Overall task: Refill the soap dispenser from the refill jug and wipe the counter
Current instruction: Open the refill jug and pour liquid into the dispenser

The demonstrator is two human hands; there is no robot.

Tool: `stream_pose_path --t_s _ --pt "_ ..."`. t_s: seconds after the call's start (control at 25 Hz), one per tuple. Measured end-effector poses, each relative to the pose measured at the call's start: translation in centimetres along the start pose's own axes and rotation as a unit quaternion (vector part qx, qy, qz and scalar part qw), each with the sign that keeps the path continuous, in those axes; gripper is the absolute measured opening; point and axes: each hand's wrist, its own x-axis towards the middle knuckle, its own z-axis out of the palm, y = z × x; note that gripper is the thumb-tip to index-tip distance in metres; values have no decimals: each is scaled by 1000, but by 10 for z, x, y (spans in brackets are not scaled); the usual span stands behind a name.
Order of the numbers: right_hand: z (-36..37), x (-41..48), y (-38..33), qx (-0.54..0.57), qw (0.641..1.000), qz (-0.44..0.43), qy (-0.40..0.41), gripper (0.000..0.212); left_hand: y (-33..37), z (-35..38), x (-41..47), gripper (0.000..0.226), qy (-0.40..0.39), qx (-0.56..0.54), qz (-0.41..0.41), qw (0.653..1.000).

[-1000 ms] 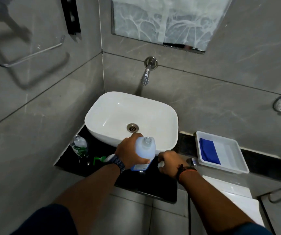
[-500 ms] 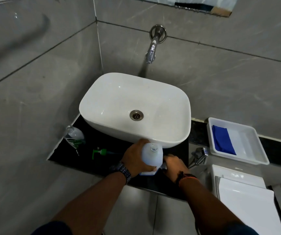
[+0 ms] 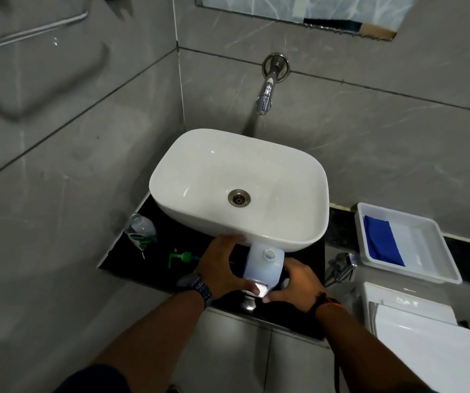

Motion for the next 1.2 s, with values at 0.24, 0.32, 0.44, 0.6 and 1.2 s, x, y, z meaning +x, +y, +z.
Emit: stream_pose_path --t_s 0.24,0.32,0.44,0.6,1.2 --pt "5 1 -36 138 989 34 36 73 -50 -69 -18 57 337 3 -105 936" --pt "12 3 -42 153 986 36 48 67 -68 -82 -21 66 421 14 -176 890" --pt "22 5 -48 160 984 29 72 65 -88 -88 -13 101 438 13 -281 854" --pt "26 10 -66 136 986 5 98 64 -104 -82 6 127 386 -56 -347 853" --pt "-72 36 -167 177 958 -115 194 63 -50 -107 33 71 436 -75 -191 876"
